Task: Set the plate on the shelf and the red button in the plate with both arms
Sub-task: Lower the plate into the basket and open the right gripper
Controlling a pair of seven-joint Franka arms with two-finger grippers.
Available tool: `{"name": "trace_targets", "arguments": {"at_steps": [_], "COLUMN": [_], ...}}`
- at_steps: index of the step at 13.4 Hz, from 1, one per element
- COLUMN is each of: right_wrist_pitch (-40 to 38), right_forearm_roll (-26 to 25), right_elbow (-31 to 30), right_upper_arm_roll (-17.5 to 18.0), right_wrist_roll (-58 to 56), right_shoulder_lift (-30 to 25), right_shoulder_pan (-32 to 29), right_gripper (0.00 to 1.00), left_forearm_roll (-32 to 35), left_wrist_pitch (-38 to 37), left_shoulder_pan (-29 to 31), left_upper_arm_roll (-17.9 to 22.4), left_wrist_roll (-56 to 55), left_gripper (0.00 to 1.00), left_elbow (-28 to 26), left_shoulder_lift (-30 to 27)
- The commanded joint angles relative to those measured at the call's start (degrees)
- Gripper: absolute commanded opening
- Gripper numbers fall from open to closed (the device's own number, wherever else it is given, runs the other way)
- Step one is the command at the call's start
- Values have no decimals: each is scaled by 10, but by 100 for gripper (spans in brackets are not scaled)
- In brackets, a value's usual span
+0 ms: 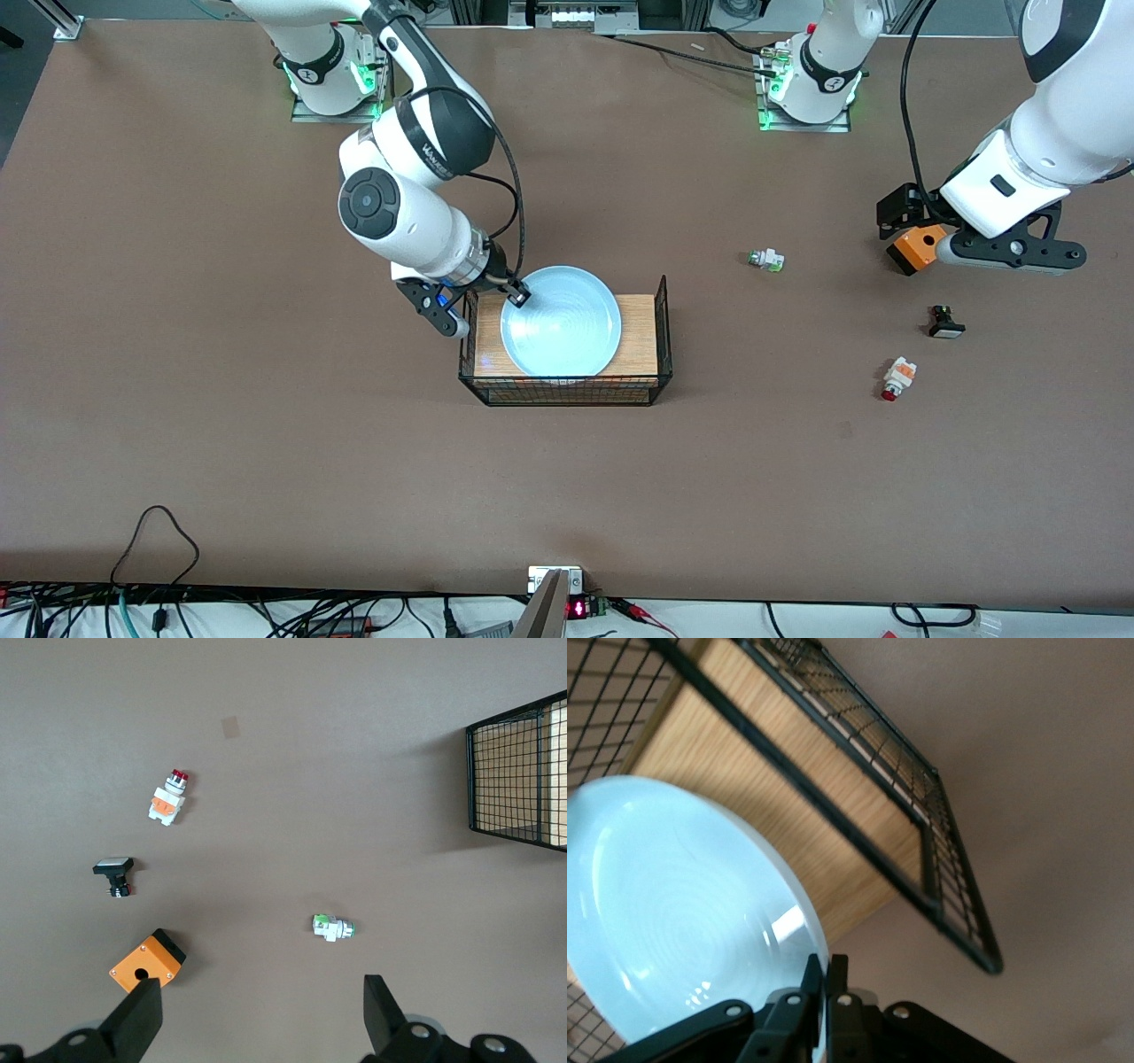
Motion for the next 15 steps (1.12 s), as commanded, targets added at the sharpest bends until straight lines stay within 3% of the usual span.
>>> {"name": "trace_targets", "arguments": {"at_steps": [1, 2, 4, 8, 10, 12, 15], "right_wrist_pitch": [11, 9, 9, 5, -10, -52, -107], "right_forearm_roll": [5, 1, 1, -1, -5, -57, -111], "right_elbow": [1, 1, 1, 6, 10, 18, 19], "right_upper_arm_roll": [-12, -12, -12, -13, -20, -31, -48], "right_wrist_roll": [0, -5, -7, -10, -15, -69, -223], "right_shoulder_lift": [-1, -5, -8, -34, -63, -82, -108], "right_shoulder_pan": [-3, -5, -5, -5, -7, -6, -24], "right_gripper": [65, 100, 100, 100, 100, 100, 100], "left_forearm_roll": [0, -1, -2, 5, 50, 95, 138], "left_wrist_pitch": [-11, -13, -13, -19, -16, -2, 84], "left_shoulder_pan": [0, 1, 6, 1, 1, 1, 9], "left_upper_arm_roll": [-2, 0, 1, 1, 0, 0, 2], "left_wrist_roll": [3, 4, 3, 4, 11, 17, 104], "left_gripper": [100, 100, 100, 100, 100, 100, 100], "left_elbow": [17, 17, 13, 13, 11, 11, 9], "left_shoulder_lift": [7, 7, 10, 79, 120, 165, 225]}}
